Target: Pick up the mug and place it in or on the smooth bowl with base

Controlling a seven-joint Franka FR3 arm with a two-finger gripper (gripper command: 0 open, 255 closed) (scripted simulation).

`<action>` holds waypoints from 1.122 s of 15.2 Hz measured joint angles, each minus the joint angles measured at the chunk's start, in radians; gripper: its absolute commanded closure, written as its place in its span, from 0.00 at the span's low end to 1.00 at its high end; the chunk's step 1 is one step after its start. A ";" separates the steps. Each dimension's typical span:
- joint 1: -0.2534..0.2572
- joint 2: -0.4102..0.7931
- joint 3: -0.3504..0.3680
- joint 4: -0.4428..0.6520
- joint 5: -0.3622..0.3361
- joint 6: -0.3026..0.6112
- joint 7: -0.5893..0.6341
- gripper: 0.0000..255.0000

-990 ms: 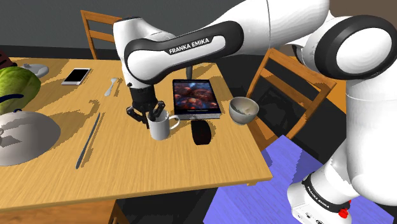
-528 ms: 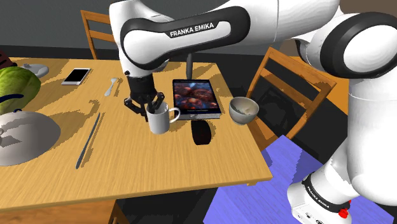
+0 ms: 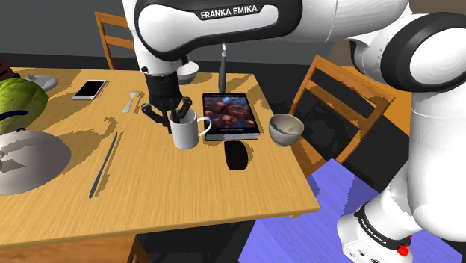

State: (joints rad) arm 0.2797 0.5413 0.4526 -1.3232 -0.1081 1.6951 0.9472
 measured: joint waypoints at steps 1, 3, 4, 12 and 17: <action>0.001 -0.002 0.001 0.011 0.001 -0.012 0.000 1.00; 0.003 -0.003 0.001 0.038 0.002 -0.040 0.000 1.00; 0.003 -0.005 0.002 0.047 0.002 -0.051 0.001 1.00; 0.023 0.007 0.004 0.181 -0.001 -0.170 0.006 1.00; -0.003 -0.040 0.007 0.155 0.015 -0.192 -0.010 1.00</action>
State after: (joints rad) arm 0.2769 0.5014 0.4599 -1.1683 -0.0935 1.5033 0.9373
